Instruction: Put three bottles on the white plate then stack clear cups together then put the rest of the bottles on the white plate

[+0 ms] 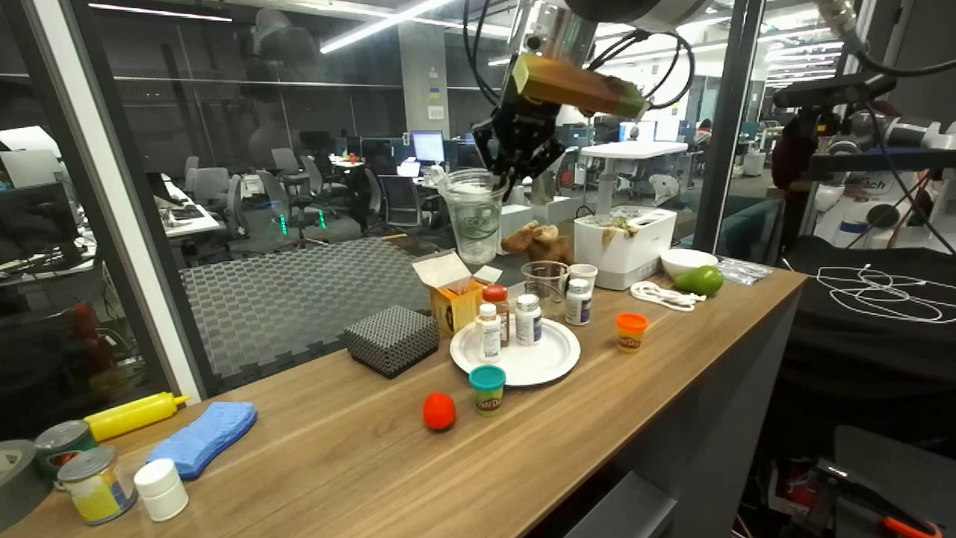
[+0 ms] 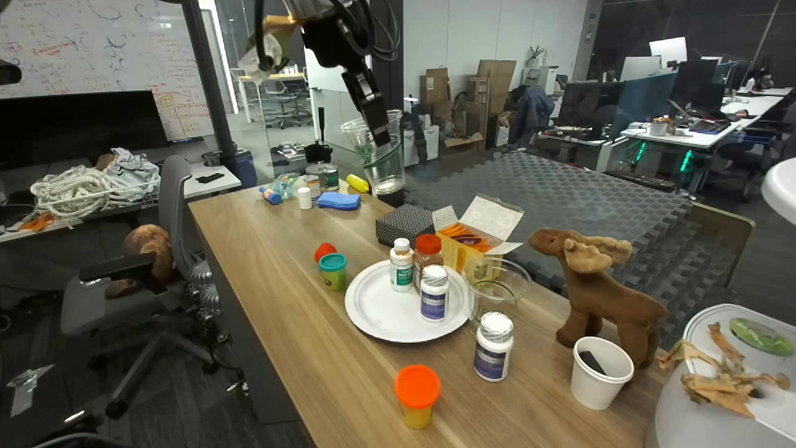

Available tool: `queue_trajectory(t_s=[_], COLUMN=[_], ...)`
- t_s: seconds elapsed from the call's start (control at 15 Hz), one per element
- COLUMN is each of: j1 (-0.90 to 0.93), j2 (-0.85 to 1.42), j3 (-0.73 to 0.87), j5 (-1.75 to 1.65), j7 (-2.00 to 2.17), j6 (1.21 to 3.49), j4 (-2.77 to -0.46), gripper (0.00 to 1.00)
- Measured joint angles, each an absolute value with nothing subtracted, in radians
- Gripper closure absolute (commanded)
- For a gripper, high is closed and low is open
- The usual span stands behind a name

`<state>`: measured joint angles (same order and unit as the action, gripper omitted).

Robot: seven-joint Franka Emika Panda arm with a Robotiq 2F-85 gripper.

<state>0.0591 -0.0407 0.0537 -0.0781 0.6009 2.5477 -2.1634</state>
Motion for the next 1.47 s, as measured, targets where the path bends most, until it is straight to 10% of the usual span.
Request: queue_trajectory(t_s=[1.47], j1=[-0.169], j2=[0.031], j3=[0.171], j5=[0.316], j7=[0.351], j6=[2.624], j4=[-2.224], gripper=[0.98])
